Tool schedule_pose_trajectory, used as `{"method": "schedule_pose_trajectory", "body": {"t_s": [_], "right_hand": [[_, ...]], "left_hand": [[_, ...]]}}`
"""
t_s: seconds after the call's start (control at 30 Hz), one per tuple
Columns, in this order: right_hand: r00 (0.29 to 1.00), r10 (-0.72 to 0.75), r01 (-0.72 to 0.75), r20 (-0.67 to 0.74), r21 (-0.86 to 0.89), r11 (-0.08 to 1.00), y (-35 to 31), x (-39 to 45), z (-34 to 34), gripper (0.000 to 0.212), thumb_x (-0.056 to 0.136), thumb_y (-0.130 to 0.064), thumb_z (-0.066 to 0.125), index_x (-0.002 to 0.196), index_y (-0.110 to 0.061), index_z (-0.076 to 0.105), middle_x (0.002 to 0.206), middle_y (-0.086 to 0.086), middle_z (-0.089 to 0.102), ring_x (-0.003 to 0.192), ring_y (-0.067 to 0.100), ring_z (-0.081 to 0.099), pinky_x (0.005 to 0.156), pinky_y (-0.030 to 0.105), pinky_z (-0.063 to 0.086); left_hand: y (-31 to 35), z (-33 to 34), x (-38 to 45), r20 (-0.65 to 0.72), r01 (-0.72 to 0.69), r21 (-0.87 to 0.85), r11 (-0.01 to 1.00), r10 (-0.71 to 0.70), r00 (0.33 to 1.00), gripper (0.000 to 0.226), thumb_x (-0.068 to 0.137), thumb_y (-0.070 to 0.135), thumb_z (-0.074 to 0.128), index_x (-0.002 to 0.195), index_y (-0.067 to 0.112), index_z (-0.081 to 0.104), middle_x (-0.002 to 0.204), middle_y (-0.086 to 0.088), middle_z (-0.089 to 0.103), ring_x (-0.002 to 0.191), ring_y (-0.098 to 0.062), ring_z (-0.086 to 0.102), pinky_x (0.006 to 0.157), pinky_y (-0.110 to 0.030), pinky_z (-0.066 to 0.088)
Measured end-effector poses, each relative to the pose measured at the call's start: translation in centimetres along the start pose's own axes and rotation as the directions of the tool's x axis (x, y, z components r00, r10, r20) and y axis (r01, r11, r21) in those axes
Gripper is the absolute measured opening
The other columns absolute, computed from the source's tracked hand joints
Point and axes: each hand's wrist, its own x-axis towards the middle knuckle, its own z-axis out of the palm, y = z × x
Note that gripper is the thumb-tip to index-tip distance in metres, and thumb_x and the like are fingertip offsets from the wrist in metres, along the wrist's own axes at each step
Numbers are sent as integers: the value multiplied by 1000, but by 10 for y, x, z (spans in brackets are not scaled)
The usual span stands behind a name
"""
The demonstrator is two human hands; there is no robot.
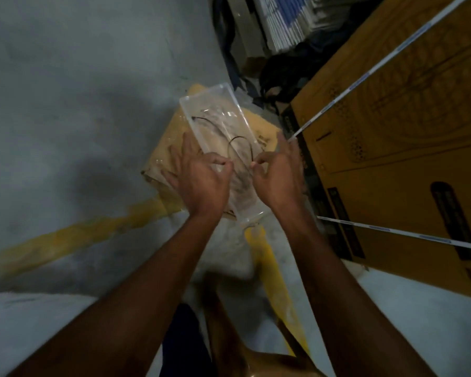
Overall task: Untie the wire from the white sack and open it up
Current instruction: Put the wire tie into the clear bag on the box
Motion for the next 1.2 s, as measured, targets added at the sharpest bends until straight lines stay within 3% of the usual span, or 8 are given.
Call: {"method": "schedule_pose_trajectory", "body": {"t_s": [0.13, 0.3, 0.4, 0.5, 0.6, 0.73, 0.97, 1.2], "right_hand": [[993, -55, 77, 103, -219, 973, 8, 8, 18, 18, 96, -31, 60, 105, -28, 75, 171, 3, 18, 158, 32, 4, 126, 54, 12], [990, -50, 86, 130, -286, 954, 14, 5, 26, 17, 94, -29, 64, 108, -28, 73, 168, 3, 28, 157, 33, 14, 123, 52, 20], [991, -102, 119, 86, -226, 967, 16, 3, 25, 13, 91, -25, 70, 104, -25, 70, 163, 3, 36, 153, 30, 24, 118, 48, 29], [976, -214, 213, 29, 14, 977, 20, 2, 19, 16, 88, -19, 71, 100, -25, 64, 160, 2, 38, 148, 25, 32, 112, 45, 37], [946, -324, 319, 16, 137, 938, 18, 0, 15, 35, 93, -21, 67, 127, -28, 59, 163, 3, 31, 152, 26, 27, 115, 52, 37], [883, -459, 446, 98, 129, 885, -20, 0, 10, 64, 92, -29, 62, 152, -30, 40, 170, 4, 15, 158, 31, 9, 122, 60, 23], [664, -684, 704, 303, 56, 708, -175, -26, 46, 87, 83, -34, 64, 160, -35, 24, 173, 6, 2, 159, 34, -4, 125, 59, 13], [325, -796, 877, 511, 152, 456, -315, -132, 140, 89, 93, -43, 67, 162, -39, 10, 173, 5, -8, 158, 37, -9, 122, 66, 14]], "left_hand": [[-14, 6, 10, 25, -106, 244, 964, 103, 994, 17, 84, 50, 72, 86, 34, 78, 166, -4, 36, 157, -36, 19, 121, -67, 17], [-17, 8, 13, 2, -118, 248, 961, 121, 993, 18, 83, 46, 74, 91, 31, 71, 164, -5, 37, 156, -38, 21, 120, -66, 20], [-17, 4, 12, 7, -129, 186, 974, 130, 992, 27, 83, 41, 74, 108, 32, 67, 166, -6, 33, 156, -38, 20, 120, -66, 20], [-22, -9, 10, 3, -143, 120, 982, 143, 990, 49, 84, 43, 73, 129, 33, 59, 166, -8, 32, 155, -36, 22, 120, -66, 21], [-42, -29, 9, -2, -176, 119, 977, 177, 984, 62, 87, 49, 68, 144, 33, 49, 167, -6, 31, 156, -34, 22, 120, -66, 22], [-80, -70, 9, -14, -115, 141, 983, 118, 993, 75, 89, 47, 64, 156, 34, 35, 168, -6, 28, 157, -33, 19, 121, -66, 19], [-174, -180, -3, -192, 58, 225, 973, -14, 981, 91, 88, 43, 69, 163, 34, 19, 170, -6, 24, 157, -32, 19, 122, -63, 17], [-307, -296, -91, -368, 351, 161, 922, -274, 889, 94, 92, 46, 65, 164, 35, 7, 172, -3, 17, 160, -27, 10, 125, -63, 12]]}}
